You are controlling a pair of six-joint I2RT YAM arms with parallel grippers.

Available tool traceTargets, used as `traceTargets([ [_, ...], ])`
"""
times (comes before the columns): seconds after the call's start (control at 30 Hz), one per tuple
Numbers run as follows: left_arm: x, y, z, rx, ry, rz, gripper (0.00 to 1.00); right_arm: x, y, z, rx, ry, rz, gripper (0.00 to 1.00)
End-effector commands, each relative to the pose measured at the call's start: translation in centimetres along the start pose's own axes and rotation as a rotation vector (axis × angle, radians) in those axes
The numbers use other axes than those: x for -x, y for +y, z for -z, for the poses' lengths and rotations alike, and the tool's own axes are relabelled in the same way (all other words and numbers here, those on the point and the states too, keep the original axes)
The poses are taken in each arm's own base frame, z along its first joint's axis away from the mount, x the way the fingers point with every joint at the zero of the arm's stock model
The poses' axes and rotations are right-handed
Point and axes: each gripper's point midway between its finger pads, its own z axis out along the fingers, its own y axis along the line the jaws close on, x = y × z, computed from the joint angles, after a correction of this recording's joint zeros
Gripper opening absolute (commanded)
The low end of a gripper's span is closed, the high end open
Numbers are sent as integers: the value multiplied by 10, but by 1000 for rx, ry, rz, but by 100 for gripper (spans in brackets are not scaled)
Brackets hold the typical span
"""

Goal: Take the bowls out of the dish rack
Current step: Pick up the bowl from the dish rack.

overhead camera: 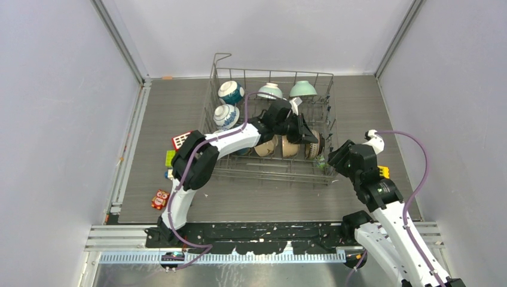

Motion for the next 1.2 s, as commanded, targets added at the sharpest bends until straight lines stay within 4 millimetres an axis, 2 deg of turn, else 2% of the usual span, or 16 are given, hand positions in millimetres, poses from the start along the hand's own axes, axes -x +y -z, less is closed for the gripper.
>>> traceTargets([
  [0.0, 11, -22, 2, -109, -32, -30, 7, 5, 3, -4, 5, -23, 3, 51],
  [0.07, 13, -24, 4, -124, -36, -32, 1, 4, 0, -5, -7, -21, 4, 48],
  [0.13, 14, -25, 5, -138, -41, -36, 0, 3, -3, -5, -19, -24, 4, 44],
  [0.37, 20, -38, 16, -215, -69, -50, 0, 1, -11, -10, -65, -18, 8, 35],
  [0.53, 26, -54, 27, -294, -100, -68, 0, 3, -15, -10, -86, -30, 9, 27],
  [0.9, 28, -67, 33, -340, -107, -74, 0, 1, -17, -9, -92, -30, 10, 16],
  [1.03, 30, -77, 38, -369, -114, -74, 0, 1, -19, -9, -99, -31, 11, 1],
  [1.17, 33, -87, 45, -388, -127, -89, 0, 1, -20, -8, -107, -33, 10, 1],
])
